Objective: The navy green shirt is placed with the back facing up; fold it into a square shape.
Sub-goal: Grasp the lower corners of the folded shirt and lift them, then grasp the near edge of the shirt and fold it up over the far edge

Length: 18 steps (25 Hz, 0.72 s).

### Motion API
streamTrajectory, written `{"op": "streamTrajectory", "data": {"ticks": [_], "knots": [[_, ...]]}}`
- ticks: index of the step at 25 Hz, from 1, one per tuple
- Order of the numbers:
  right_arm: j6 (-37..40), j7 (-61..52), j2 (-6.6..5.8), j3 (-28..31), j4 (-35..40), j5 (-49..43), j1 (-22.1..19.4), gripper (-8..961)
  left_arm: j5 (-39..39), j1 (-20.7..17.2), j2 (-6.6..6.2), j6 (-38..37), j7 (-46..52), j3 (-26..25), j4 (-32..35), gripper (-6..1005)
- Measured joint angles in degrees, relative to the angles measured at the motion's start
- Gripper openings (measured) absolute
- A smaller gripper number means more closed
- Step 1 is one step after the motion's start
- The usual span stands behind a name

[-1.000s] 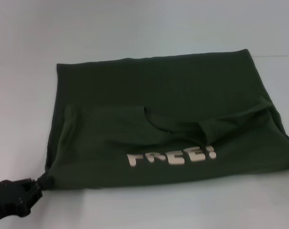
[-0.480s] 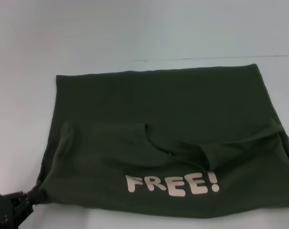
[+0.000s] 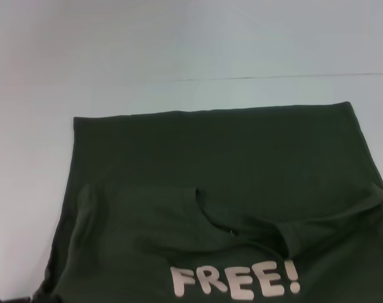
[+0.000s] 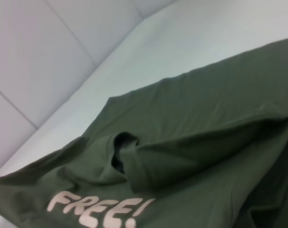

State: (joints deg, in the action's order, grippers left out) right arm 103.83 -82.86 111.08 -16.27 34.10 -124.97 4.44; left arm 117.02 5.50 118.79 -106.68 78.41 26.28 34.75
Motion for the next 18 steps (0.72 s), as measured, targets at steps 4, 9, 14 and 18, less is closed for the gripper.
{"op": "streamTrajectory", "data": {"ticks": [4, 9, 14, 18], "knots": [[1.92, 0.63, -0.18, 0.72, 0.07, -1.88, -0.32, 44, 2.34, -0.49, 0.04, -1.42, 0.4, -0.55, -0.12, 2], [3.42, 0.59, -0.83, 3.09, 0.56, -2.23, 0.46, 47, 2.48, -0.43, -0.01, -2.12, 1.34, -2.71, 0.18, 2], [3.85, -0.87, -2.12, 7.01, 0.91, -2.0, 4.57, 51, 1.86, 3.92, -0.77, -1.98, 3.38, -7.61, -0.13, 2], [1.83, -2.89, -3.18, 8.87, 0.92, -1.89, 9.45, 54, 1.85, 10.15, -1.19, 1.47, 6.48, -10.51, -0.17, 2]]}}
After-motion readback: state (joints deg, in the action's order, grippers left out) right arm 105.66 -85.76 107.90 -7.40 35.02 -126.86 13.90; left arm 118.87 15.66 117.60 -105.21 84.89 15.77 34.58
